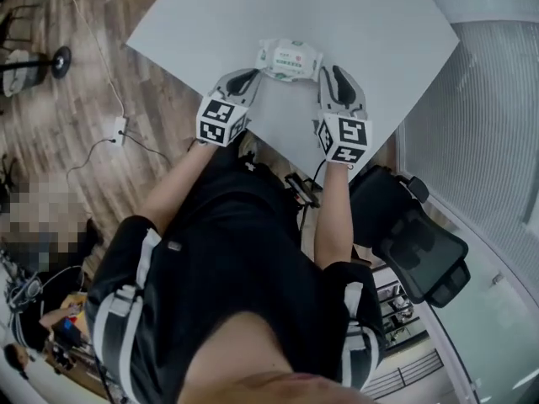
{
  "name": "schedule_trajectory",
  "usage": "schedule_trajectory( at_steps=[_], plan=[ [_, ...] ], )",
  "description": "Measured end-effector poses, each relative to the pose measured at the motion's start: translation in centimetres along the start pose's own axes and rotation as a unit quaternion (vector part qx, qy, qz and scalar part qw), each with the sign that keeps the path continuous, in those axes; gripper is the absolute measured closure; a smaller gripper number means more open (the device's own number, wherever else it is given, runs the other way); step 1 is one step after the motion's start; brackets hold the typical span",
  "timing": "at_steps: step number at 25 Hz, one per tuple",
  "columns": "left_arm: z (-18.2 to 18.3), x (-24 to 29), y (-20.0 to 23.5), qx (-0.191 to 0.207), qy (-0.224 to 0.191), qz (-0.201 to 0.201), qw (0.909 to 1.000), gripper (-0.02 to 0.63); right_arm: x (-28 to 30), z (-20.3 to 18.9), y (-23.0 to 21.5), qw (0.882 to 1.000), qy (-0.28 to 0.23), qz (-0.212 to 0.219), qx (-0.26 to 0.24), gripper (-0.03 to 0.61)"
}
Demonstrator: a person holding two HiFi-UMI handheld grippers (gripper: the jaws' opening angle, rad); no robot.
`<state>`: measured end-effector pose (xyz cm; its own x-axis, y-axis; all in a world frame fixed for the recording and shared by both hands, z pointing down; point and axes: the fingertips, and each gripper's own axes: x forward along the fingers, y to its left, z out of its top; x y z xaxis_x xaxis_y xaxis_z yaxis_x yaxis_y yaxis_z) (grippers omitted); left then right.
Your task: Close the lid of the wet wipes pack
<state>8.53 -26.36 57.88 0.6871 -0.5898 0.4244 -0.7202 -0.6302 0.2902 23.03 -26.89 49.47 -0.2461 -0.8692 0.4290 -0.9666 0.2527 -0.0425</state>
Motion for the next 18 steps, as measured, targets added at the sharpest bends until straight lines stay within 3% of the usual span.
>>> schedule_trajectory(
  at_steps=[3,7,11,18],
  plan=[
    [3.4,-5.3,-2.7,0.014,-0.059,0.005,0.9981,0.584,-6.7,3.1,0.3,0.996,-0.079,-0.035,0.028,0.494],
    [7.2,-12.2,-6.4,0.047,-0.121,0.018,0.9914,0.584,-13.9,4.4,2.1,0.988,-0.136,-0.064,0.039,0.512],
    [9.0,-17.9,-8.8,0.063,-0.16,0.021,0.9848,0.584,-18.9,3.9,5.0,0.984,-0.155,-0.073,0.045,0.52],
    [9.4,-21.7,-9.1,0.046,-0.176,0.015,0.9831,0.584,-21.3,1.8,8.7,0.985,-0.144,-0.079,0.061,0.525]
  ],
)
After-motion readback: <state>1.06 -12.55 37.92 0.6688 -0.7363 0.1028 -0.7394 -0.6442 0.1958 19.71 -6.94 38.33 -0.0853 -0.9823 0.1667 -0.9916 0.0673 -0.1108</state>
